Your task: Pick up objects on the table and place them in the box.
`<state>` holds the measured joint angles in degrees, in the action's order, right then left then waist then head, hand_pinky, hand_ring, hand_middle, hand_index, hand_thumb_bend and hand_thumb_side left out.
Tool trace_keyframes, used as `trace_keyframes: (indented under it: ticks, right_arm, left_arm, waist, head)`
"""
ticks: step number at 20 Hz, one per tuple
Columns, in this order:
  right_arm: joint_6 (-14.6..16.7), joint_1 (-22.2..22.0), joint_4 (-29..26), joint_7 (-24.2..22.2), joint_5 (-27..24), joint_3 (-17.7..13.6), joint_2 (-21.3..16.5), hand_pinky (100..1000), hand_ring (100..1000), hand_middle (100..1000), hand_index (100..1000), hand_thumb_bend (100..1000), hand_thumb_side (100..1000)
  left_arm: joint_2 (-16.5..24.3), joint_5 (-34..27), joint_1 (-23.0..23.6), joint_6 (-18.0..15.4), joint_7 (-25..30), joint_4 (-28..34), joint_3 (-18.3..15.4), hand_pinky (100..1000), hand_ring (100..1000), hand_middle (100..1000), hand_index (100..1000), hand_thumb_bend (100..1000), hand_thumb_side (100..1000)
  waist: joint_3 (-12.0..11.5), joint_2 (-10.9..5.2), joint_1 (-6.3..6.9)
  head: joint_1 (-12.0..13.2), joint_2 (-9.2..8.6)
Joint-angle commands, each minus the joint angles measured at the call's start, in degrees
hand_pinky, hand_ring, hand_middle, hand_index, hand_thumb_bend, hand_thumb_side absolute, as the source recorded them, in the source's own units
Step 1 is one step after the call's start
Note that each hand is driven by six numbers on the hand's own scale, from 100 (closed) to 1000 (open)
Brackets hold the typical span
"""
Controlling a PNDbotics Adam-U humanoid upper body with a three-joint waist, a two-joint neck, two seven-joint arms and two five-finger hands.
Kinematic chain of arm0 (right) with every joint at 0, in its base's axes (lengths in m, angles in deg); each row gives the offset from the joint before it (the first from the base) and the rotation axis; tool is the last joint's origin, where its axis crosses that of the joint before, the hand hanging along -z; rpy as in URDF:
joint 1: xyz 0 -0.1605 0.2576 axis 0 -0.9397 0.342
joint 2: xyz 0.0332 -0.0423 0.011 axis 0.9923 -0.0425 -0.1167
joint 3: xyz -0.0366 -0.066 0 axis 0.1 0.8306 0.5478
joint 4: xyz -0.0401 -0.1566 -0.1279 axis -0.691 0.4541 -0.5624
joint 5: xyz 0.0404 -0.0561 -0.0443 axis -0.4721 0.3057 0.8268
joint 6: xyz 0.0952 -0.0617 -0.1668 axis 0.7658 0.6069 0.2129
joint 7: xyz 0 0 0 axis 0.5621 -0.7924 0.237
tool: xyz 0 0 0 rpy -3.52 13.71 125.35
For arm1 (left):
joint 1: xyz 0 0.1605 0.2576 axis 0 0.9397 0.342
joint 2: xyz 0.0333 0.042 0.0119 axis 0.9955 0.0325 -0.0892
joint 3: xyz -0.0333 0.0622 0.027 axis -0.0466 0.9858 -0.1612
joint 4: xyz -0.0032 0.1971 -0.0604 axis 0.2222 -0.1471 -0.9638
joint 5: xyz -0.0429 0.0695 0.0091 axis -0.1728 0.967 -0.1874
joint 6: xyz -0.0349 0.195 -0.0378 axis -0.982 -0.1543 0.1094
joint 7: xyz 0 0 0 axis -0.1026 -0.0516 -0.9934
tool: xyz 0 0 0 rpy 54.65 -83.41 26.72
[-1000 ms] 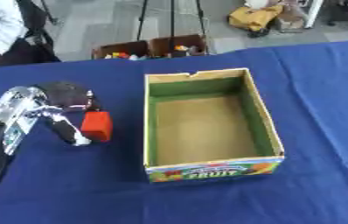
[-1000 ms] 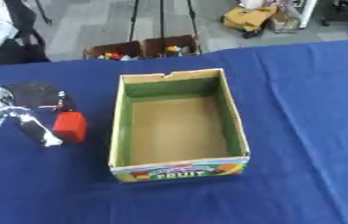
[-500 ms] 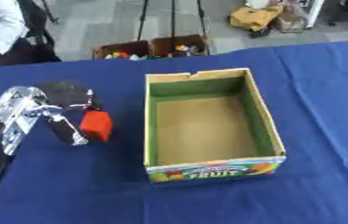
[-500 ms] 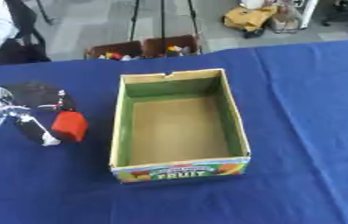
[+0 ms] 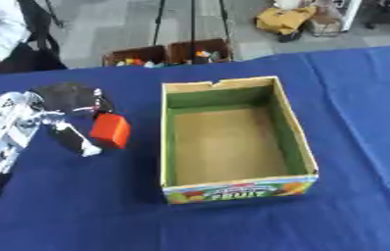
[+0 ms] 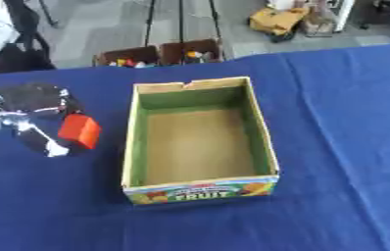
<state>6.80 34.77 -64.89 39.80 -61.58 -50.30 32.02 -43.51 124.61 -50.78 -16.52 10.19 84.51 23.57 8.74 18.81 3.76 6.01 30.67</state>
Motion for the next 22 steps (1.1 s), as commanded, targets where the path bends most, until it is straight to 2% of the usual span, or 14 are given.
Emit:
trace_keyframes:
  ticks: [1,6,10,13,15,22]
  right_arm:
    - [0.0,0.3,-1.0,0.4,-0.4,-0.6,-0.8,777,750,769,777,100,555]
    - [0.1,0.7,-1.0,0.4,-0.5,-0.4,-0.9,777,750,768,777,100,551]
    - [0.3,1.4,-1.0,0.3,-0.8,-0.1,-1.0,776,750,766,777,100,547]
    - [0.5,2.0,-1.0,0.0,-1.1,0.2,-0.9,775,750,765,777,100,546]
    - [0.6,2.5,-1.0,-0.2,-1.4,0.4,-0.8,775,750,765,777,100,543]
    - [1.0,4.1,-1.0,-1.1,-2.6,1.0,0.2,775,750,764,777,100,540]
  left_arm:
    - [2.8,-4.6,-0.7,2.8,-0.8,4.0,-2.5,100,343,374,520,100,413]
    - [3.5,-10.9,-2.1,7.0,-3.0,9.5,-4.2,100,330,337,491,100,404]
    - [2.9,-12.8,-4.1,9.3,-5.0,11.7,-3.8,100,330,334,486,100,401]
    - [1.6,-11.8,-5.8,10.2,-6.7,12.0,-3.4,100,331,312,488,100,400]
    - [0.4,-10.5,-7.1,10.4,-7.9,11.5,-2.9,100,299,306,488,100,399]
    - [-2.6,-4.2,-10.5,10.4,-11.6,7.0,-2.3,100,299,304,490,100,398]
  waist:
    - [0.0,-1.25,0.31]
    - [0.4,-1.4,0.58]
    - [1.8,-1.46,0.92]
    - [3.2,-1.53,1.31]
    - [4.4,-1.51,1.58]
    - [7.7,-1.2,1.86]
  head:
    - [-0.3,-0.7]
    - [-0.2,-0.92]
    - [0.7,-1.14]
    - [1.5,-1.13]
    - [2.5,-1.13]
    - [6.0,-1.15]
